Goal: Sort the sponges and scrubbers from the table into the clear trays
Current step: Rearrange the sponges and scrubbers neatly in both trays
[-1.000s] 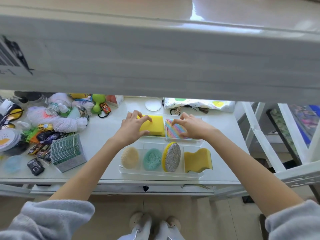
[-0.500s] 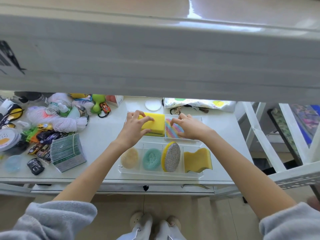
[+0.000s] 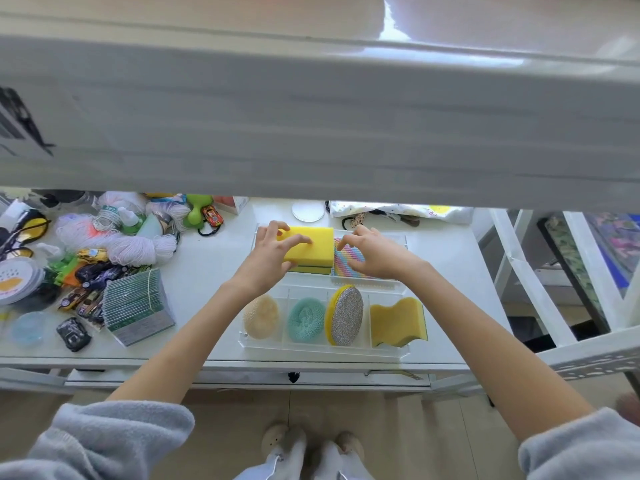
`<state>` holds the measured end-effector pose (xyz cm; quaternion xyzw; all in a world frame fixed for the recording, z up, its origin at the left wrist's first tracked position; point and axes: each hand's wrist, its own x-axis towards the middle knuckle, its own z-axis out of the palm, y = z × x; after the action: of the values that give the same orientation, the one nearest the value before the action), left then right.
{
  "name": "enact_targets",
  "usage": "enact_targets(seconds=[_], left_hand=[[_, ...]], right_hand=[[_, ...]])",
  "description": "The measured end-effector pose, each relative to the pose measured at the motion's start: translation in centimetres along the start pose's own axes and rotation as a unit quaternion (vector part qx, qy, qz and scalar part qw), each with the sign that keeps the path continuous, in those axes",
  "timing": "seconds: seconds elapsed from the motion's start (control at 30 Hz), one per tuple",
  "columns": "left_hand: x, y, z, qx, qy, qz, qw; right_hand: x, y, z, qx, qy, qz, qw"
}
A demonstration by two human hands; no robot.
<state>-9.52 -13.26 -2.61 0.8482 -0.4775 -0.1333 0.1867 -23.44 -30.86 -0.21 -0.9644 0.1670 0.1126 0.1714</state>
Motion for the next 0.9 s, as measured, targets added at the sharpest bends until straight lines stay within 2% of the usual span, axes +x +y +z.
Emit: enact_targets(seconds=[0.13, 0.3, 0.73, 0.9], left_hand=[[0.2, -0.1, -0.3, -0.013, -0.028, 0.003, 1.000], [0.1, -0.4, -1.3, 0.020, -0.047, 0.016, 0.999], [-0.6, -0.7, -2.1, 0.147, -0.032, 0.033, 0.988], [-3.6, -0.8, -2.9, 0.109, 0.054, 0.070, 0.990]], right_hand=[[0.8, -1.7, 0.0, 0.043, -0.004, 0.006, 0.999], [1.6, -2.8, 0.0, -0.002, -0.008, 0.000, 1.000], [1.8, -4.2, 0.5, -0.085, 0.021, -0.007, 0.996], [-0.6, -5.3, -0.5, -0.068, 0.062, -0.024, 0.996]])
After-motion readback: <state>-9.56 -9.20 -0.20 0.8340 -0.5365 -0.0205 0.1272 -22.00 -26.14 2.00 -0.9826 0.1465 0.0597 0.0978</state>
